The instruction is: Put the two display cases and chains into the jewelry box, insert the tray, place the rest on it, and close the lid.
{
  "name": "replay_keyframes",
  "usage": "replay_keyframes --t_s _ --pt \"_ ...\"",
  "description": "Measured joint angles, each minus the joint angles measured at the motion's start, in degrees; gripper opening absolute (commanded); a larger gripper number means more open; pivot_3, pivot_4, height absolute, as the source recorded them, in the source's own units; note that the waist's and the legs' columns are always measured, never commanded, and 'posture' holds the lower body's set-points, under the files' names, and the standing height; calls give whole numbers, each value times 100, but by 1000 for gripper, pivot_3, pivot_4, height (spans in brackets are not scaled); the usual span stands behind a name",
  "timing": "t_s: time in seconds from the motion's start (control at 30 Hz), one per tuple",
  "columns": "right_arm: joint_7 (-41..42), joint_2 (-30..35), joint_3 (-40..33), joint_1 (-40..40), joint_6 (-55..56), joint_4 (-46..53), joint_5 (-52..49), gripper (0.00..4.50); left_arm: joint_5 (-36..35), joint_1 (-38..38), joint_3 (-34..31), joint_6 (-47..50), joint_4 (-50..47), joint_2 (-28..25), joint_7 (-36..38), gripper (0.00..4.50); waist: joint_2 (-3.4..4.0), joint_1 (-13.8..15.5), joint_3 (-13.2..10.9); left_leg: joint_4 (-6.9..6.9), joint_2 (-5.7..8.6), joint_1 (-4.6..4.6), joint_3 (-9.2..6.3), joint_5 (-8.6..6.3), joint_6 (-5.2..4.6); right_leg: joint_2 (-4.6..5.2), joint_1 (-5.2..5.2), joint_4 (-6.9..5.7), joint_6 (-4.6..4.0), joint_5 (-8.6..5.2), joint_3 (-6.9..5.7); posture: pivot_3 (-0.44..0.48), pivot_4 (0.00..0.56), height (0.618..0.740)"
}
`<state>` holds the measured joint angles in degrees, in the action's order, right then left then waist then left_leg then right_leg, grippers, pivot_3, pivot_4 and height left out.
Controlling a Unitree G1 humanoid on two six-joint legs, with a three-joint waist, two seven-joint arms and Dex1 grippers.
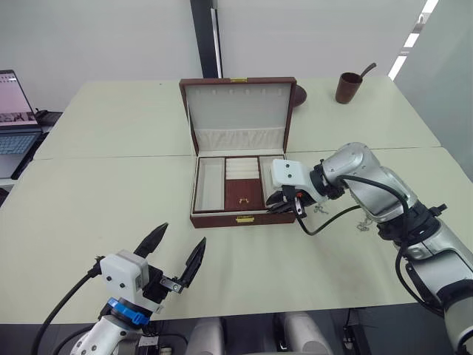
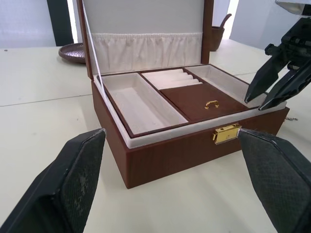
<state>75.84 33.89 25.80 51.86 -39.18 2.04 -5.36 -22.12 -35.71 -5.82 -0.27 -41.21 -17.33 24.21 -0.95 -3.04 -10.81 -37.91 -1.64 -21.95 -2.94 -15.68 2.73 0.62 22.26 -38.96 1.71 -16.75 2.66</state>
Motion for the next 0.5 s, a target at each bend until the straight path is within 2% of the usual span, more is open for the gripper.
replay_keyframes --t_s 0.13,0.23,0.37,0.5 --pt "-293 -241 -740 30 1 -124 -440 2980 1 36 27 38 -5 -7 -1 4500 0 -3 0 0 0 1 0 0 0 -1 -1 0 0 0 0 0 150 740" --pt "-661 -584 -1150 9 146 -369 -658 2539 -3 140 32 126 -4 -14 -1 4500 0 -8 0 0 -3 2 0 0 0 -5 -1 -2 0 0 0 0 150 740" --pt "-1261 -1115 -1341 -176 636 -942 -685 1437 -24 326 30 205 -3 -52 8 4500 0 -6 0 1 -2 1 0 0 0 -3 -1 -3 0 0 1 0 150 740" --pt "-1424 -1348 -1236 -406 867 -1142 -662 522 -57 394 10 253 -3 -79 21 4500 1 -2 -1 2 -2 -3 -1 0 0 -2 2 -3 0 0 0 0 150 740"
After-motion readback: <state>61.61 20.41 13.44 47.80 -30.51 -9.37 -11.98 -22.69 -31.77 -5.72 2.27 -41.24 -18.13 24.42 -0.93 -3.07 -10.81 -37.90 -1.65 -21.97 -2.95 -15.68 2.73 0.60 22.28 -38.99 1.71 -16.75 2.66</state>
